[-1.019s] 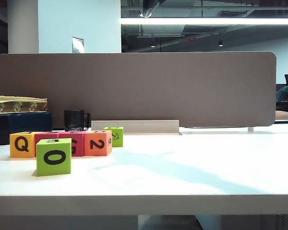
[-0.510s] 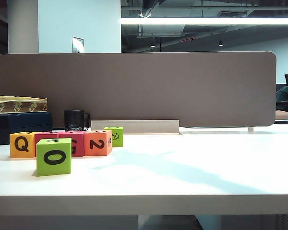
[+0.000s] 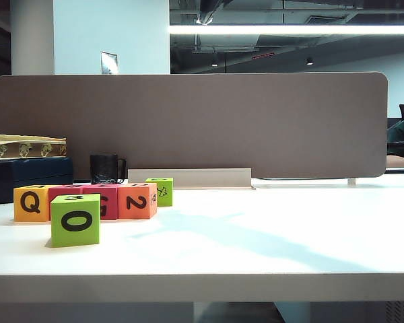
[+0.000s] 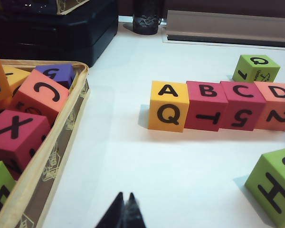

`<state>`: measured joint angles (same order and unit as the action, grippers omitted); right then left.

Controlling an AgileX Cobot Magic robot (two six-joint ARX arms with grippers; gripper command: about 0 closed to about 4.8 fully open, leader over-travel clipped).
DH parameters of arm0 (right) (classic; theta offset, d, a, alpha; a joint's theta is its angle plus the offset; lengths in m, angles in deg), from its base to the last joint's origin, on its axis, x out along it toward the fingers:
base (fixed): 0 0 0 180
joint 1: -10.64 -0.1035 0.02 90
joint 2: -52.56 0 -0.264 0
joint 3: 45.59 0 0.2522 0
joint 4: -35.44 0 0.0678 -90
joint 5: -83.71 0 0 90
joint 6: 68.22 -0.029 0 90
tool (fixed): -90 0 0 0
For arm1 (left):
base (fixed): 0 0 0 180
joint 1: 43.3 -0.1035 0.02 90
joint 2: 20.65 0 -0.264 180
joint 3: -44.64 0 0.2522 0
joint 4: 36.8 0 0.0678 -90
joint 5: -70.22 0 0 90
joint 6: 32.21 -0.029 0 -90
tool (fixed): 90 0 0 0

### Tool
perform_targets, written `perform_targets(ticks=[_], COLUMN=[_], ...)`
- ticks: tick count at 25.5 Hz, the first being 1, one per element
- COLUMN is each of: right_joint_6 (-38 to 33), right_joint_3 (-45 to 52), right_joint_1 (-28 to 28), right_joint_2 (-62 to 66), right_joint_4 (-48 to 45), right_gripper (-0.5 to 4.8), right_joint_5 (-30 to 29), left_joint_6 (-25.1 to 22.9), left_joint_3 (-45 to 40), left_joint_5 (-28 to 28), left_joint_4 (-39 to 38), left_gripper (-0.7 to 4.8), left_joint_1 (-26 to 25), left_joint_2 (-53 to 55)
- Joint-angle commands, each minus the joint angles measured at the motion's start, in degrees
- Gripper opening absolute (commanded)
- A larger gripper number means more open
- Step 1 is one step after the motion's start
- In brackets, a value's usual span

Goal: Select the appropriate blocks from the scattered letter blocks on the table and arrange them in a row to spell out "ABCD".

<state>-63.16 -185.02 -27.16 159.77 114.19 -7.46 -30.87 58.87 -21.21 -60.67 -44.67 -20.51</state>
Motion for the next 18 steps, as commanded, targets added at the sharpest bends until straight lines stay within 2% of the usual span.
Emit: perform_targets(ticks=[1,8,15,18], right_joint_6=[0.11,0.13,0.15,0.11], right_joint_3=[-0.2,-0.2,-0.11,1.99], right_joint_1=[-0.09,-0.09,-0.04,0.57], right_joint_2=[-0.35,-0.35,-1.16,-3.08], right_joint_4=[-0.57,-1.29,-6.75,-12.04], right_gripper=[-0.01,-0.01,-0.01,-0.01], right_joint_5=[-0.02,0.0,0.22,0.2], left_joint_6=[0.2,0.2,0.2,0.2], left_joint_3=[0.09,0.09,0.09,0.09], left_joint_5=[-0.26,-0.26,-0.26,-0.28], left_joint_4=[-0.39,-0.37,-0.37,-0.37], left_gripper=[-0.06,-0.06,-0.06,-0.06], left_joint_1=[-0.02,-0.02,-0.02,-0.02], left_joint_2=[0.02,0.02,0.02,0.02])
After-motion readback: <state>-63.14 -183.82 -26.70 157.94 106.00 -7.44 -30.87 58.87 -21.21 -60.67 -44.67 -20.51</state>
